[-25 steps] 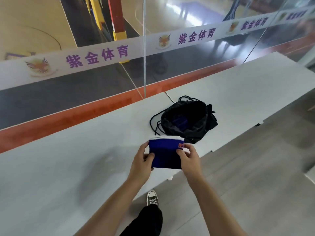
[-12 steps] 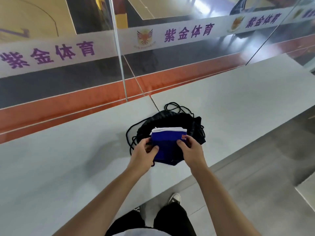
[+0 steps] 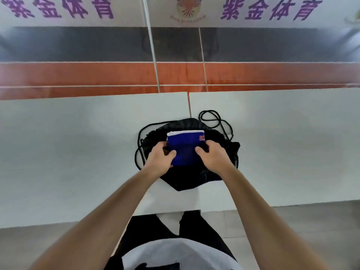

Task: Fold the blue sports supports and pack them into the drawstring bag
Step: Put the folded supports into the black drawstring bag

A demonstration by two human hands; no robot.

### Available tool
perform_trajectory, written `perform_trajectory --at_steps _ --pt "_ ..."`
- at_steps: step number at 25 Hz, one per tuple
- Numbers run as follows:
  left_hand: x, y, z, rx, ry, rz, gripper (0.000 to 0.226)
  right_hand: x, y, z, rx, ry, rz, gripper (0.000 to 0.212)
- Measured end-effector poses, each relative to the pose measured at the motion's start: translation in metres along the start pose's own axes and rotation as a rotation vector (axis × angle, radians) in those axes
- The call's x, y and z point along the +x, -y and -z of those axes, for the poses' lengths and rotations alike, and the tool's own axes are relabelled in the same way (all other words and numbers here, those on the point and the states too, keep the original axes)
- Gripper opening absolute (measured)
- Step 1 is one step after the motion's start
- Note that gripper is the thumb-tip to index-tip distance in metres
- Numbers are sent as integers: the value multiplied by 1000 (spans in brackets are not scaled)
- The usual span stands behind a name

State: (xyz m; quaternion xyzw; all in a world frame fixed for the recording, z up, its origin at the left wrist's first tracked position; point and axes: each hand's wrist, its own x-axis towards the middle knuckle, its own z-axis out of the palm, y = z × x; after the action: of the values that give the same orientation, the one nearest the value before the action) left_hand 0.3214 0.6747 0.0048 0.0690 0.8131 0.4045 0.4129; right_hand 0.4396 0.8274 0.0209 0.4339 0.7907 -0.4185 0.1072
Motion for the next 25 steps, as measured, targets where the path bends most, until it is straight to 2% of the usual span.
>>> perform_trajectory --at_steps 2,6,9,11,14,17,19,22,24,25 --pt "4 1 -10 76 6 -21 36 12 -9 7 -38 -27 43 29" --pt "9 7 -17 296 81 -43 33 32 -20 6 -30 172 -60 43" --pt "7 1 -21 465 111 -39 29 42 -24 6 -81 209 -68 46" --pt "8 -2 -24 594 121 -29 34 47 -26 10 -206 226 -60 45" --pt "4 1 -31 753 118 -44 48 48 -31 20 -495 110 -56 32" --pt "2 9 -41 875 125 -93 50 40 -42 26 -597 -67 -18 19" --pt "5 13 -48 939 131 -108 51 33 -50 25 -576 -110 12 21" --pt "2 13 -55 1012 100 -82 51 24 -59 23 -427 -93 43 35" --pt "-4 8 -62 1035 -40 -124 45 18 -64 25 -336 -225 133 32" --pt "-7 5 -67 1025 -138 -212 43 16 -68 27 -302 -320 161 26"
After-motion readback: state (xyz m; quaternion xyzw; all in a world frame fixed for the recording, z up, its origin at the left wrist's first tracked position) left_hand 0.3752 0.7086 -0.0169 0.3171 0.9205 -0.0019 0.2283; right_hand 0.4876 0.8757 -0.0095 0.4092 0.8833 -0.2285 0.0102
